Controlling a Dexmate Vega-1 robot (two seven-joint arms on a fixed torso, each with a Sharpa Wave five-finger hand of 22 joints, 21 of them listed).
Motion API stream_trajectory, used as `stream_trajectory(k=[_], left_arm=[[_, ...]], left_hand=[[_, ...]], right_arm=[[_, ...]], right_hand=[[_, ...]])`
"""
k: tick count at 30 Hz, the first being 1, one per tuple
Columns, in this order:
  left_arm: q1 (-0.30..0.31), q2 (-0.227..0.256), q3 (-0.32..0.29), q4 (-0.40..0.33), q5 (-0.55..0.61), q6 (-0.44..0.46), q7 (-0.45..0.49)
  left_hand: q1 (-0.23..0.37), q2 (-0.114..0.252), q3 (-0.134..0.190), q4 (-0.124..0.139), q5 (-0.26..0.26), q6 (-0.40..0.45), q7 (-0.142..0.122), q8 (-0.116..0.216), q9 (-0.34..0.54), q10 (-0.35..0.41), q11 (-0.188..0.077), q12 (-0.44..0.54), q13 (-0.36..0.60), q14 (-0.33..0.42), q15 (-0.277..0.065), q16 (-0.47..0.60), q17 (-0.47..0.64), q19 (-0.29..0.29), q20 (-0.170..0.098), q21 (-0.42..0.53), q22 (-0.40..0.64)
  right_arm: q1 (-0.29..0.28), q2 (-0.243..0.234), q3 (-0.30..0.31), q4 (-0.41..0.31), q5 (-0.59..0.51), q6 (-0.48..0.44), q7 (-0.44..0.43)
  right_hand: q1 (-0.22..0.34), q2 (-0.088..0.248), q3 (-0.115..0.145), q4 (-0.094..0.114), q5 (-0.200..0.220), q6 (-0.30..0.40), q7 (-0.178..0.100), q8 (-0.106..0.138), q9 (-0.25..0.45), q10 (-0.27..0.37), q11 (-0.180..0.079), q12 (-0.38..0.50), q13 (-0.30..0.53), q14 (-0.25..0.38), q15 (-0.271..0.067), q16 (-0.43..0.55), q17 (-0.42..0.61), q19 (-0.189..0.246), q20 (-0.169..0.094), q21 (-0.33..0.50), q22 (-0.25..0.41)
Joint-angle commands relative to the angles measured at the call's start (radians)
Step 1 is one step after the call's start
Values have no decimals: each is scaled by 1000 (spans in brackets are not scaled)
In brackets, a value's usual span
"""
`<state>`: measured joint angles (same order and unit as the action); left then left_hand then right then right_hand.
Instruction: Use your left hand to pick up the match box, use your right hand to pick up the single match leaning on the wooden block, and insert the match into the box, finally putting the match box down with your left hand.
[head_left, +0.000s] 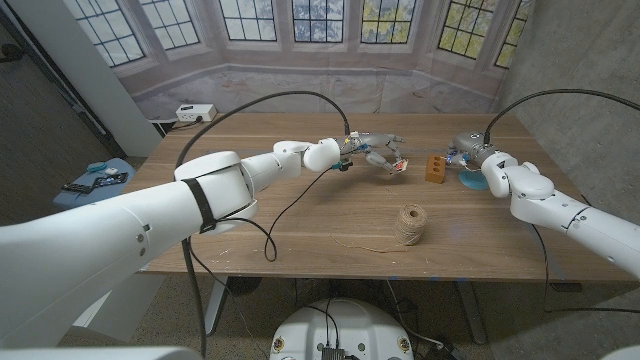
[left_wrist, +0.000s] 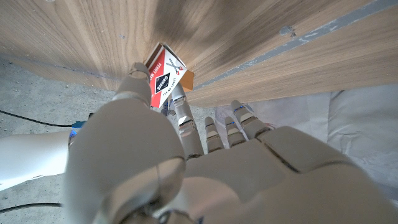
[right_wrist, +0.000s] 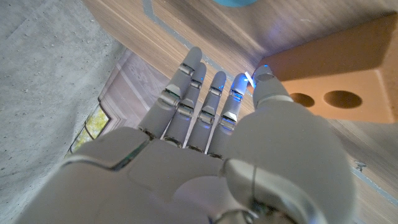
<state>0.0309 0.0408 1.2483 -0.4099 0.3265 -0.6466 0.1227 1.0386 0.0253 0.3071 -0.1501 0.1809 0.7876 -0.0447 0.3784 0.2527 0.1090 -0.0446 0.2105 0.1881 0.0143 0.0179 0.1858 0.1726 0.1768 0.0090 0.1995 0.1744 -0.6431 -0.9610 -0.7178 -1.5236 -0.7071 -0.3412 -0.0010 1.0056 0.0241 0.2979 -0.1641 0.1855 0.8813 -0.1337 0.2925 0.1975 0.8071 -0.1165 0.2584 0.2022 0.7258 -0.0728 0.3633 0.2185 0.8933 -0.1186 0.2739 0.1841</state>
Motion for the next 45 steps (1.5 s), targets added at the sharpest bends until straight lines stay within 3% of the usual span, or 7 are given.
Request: stream_trajectory(k=[1, 31, 37, 45], left_arm=[[0, -5, 1, 10, -6, 7, -6], [-16, -29, 37, 35, -65, 104, -32], [-14, -27, 41, 35, -72, 103, -31], [-10, -22, 42, 32, -70, 83, -23]], left_hand=[[6, 13, -2, -1, 0, 7, -2, 5, 6, 11, -3, -2, 6, 7, -3, -3, 2, 1, 3, 0, 4], [8, 16, -5, 0, 0, 12, -1, 8, 6, 11, -5, -3, 6, 9, -4, -3, 2, 0, 4, 0, 4], [8, 16, -6, 0, 0, 11, 0, 8, 6, 11, -4, -3, 6, 10, -4, -3, 2, 0, 4, 0, 4], [8, 17, -6, 0, -1, 9, -1, 7, 6, 12, -5, -3, 6, 9, -3, -3, 2, 0, 4, 0, 4]], right_arm=[[16, 7, -8, 11, -10, 12, -1], [55, 40, -35, 62, -24, 26, -11], [52, 36, -34, 59, -26, 28, -20], [41, 21, -28, 46, -25, 40, -32]], right_hand=[[12, 3, -1, 0, 3, 12, 1, 6, 5, 9, -2, 4, 4, 10, -153, 5, 2, 7, -29, 7, 2], [49, 16, -3, -1, 2, 93, -8, 29, 9, 32, -9, -1, 4, 50, -160, 9, 3, 28, -39, 16, 3], [67, 21, -6, -1, 1, 125, -6, 38, 12, 78, -29, 8, 4, 69, -160, 8, 1, 34, -43, 20, 4], [82, 26, -7, -1, 1, 160, -4, 50, 13, 99, -35, 10, 4, 88, -162, 8, 1, 43, -48, 25, 5]])
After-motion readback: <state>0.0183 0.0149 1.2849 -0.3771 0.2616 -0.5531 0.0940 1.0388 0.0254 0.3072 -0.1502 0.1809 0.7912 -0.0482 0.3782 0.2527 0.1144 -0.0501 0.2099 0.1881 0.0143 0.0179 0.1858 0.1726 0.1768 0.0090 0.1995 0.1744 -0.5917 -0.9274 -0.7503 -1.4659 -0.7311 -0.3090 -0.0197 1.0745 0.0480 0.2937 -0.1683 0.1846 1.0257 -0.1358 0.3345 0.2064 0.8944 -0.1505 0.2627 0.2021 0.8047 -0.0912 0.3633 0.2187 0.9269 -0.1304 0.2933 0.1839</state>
